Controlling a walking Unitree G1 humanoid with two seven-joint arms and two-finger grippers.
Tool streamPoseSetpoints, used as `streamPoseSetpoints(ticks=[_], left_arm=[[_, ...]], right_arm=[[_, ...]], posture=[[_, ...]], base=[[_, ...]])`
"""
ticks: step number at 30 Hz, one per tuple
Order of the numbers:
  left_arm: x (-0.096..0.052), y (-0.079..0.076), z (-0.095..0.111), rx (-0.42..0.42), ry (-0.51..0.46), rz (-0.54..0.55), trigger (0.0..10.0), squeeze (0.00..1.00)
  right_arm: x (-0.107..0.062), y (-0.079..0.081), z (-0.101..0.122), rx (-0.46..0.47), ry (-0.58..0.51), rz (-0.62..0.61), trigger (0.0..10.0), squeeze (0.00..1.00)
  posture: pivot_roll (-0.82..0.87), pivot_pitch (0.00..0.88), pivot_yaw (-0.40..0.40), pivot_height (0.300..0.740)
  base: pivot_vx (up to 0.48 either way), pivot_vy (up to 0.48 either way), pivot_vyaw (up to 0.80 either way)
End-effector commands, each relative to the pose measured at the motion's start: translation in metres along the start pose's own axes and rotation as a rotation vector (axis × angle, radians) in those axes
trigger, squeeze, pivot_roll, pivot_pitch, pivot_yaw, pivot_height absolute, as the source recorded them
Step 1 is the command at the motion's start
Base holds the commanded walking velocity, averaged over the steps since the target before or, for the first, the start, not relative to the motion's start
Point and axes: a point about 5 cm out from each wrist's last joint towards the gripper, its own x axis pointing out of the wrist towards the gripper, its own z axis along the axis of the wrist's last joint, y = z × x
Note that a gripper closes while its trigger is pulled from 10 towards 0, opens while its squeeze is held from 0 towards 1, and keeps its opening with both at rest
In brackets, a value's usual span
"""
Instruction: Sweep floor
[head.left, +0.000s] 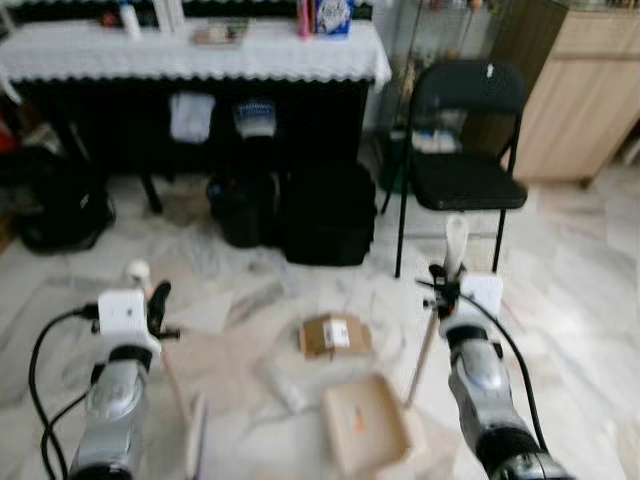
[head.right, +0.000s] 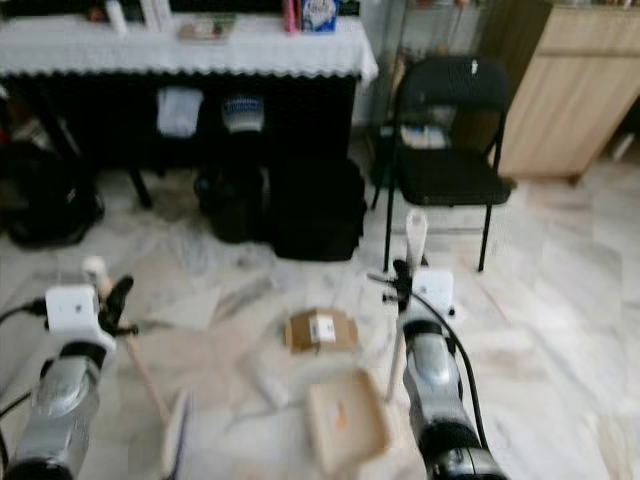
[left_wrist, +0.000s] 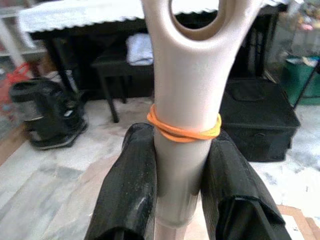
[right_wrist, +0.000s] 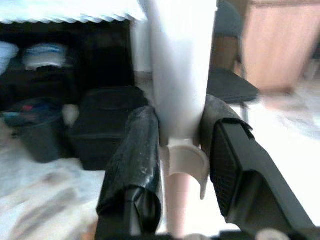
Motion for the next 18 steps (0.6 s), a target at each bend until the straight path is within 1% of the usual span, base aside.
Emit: streamPoseSetpoints(ticks=[1,6,18], left_arm=[[0.0039,0.0012,0.0096,0.0,-0.049,0.0,10.0,0.0],[0.004,0.0018,0.0098,0.001,-0.05,0.004,10.0,0.0],[0.0039,0.0032,0.0114,0.006,-0.06,0.013,10.0,0.0]], right_arm=[[0.0086,0.0032,0.0161,0.006,-0.069,0.005,10.0,0.0],[0.008,0.0029,0.0156,0.005,-0.069,0.0,10.0,0.0],[0.0065,-0.0001,0.0138,0.005,-0.066,-0.016,10.0,0.0]], posture=[[0.05,0.0,-0.001,0.74],[0.05,0.0,0.0,0.74],[0.05,0.0,0.003,0.74]], base=[[0.36,0.0,0.0],[0.359,0.0,0.0],[0.0,0.0,0.0]])
